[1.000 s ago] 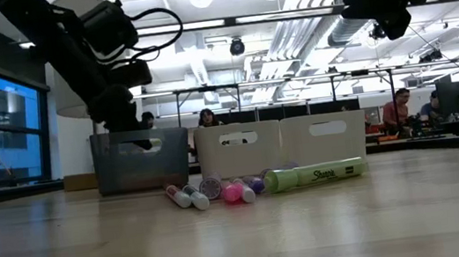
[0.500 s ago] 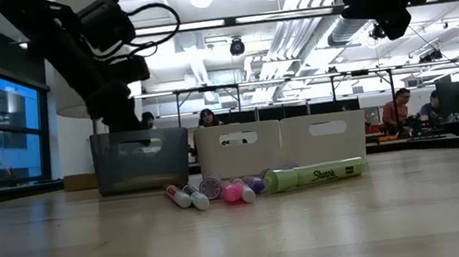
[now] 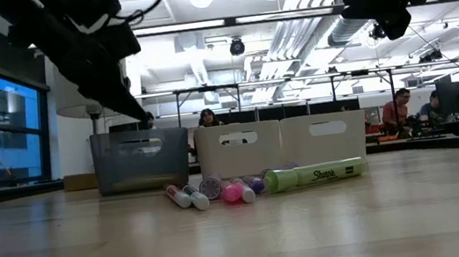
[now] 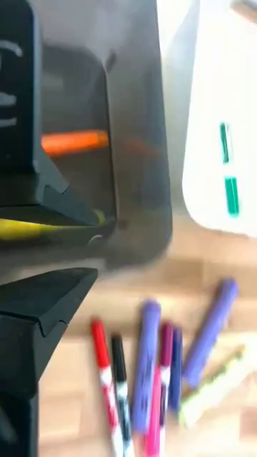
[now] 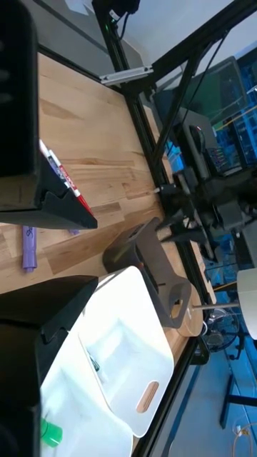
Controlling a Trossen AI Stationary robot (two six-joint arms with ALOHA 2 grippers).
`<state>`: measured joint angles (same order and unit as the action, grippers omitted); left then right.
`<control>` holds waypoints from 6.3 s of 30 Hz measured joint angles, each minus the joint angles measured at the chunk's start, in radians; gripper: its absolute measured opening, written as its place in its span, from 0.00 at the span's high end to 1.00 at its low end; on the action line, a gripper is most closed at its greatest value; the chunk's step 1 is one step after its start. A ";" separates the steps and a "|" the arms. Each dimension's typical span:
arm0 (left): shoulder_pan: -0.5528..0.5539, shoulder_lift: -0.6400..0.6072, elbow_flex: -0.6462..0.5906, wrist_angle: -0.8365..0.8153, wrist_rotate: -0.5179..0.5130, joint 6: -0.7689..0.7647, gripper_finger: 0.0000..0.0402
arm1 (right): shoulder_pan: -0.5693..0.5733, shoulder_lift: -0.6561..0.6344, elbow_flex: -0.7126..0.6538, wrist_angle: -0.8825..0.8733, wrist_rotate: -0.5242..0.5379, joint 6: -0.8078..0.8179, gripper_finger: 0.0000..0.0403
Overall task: Pick & Place Markers
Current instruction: Put the red marker pen into the left white bin
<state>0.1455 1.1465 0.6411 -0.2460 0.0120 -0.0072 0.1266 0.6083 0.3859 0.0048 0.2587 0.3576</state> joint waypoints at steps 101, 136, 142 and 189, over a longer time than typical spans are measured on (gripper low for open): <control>-0.374 0.621 0.308 -0.001 -0.043 0.830 0.57 | 0.000 0.000 0.000 0.007 0.000 0.000 0.74; -0.327 0.687 0.480 -0.308 0.080 0.771 0.57 | 0.000 0.000 0.000 0.009 0.000 0.000 0.74; -0.333 0.736 0.517 -0.335 0.063 0.763 0.57 | 0.000 0.000 0.000 0.008 0.000 0.000 0.74; -0.334 0.745 0.876 -0.453 0.087 0.475 0.91 | 0.000 0.000 0.000 0.013 0.000 0.000 0.74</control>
<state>-0.1884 1.8913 1.5171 -0.6992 0.0985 0.4675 0.1265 0.6086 0.3859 0.0179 0.2584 0.3576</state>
